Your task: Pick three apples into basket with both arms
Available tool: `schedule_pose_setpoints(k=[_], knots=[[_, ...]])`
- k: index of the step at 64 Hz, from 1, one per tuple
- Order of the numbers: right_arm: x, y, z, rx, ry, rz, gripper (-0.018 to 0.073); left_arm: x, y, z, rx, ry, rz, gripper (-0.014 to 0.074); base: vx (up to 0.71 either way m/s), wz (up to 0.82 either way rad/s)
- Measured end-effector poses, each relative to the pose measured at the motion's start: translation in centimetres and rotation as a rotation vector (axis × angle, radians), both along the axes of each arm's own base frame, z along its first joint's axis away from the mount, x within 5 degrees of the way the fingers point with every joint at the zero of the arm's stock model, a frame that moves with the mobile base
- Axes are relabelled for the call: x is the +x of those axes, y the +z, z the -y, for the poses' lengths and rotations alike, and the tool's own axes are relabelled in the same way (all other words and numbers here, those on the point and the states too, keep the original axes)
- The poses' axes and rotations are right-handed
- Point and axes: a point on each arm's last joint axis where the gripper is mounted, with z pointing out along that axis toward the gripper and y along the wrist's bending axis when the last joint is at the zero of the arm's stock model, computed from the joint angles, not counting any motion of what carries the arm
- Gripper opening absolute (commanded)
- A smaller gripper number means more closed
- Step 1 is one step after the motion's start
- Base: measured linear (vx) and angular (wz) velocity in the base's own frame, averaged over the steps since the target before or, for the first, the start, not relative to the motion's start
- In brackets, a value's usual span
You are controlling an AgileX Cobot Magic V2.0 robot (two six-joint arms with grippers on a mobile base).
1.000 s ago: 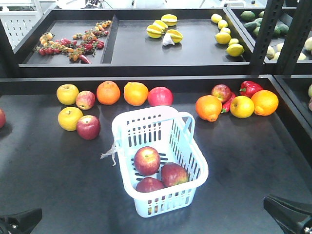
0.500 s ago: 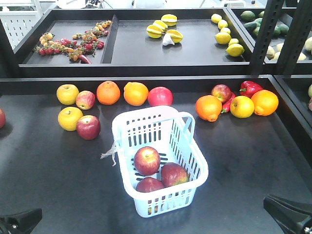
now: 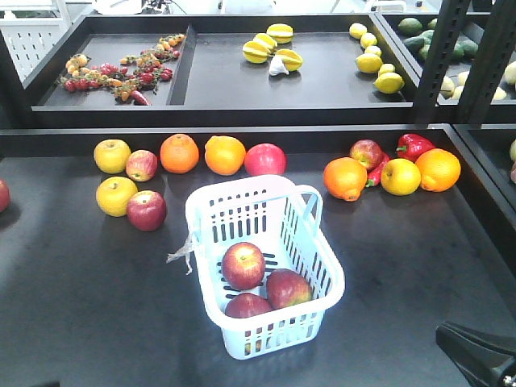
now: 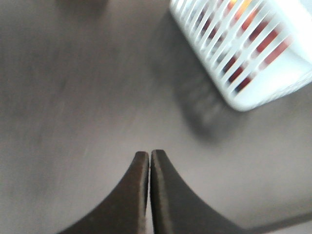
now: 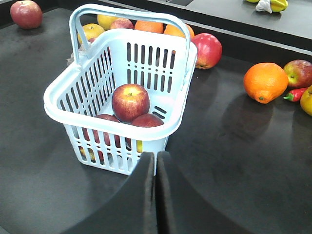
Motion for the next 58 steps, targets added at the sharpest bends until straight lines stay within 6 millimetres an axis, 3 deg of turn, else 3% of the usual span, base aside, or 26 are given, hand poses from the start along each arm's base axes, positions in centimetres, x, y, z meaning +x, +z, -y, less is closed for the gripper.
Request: schedule_pose_setpoints(k=[23, 41, 58], knots=[[0.0, 0.0, 0.0, 0.0, 0.0, 0.001, -0.0004, -1.6, 2.9, -0.9, 0.093, -0.106, 0.394, -0.0008, 0.0, 0.0], [0.0, 0.0, 0.0, 0.0, 0.0, 0.001, -0.0004, -3.0, 4.7, -2.7, 0.125, 0.079, 0.645, -0.0008, 0.0, 0.0], [0.0, 0.0, 0.0, 0.0, 0.0, 0.0, -0.0004, -3.3, 5.0, -3.8, 0.178, 0.269, 0.696, -0.0008, 0.0, 0.0]])
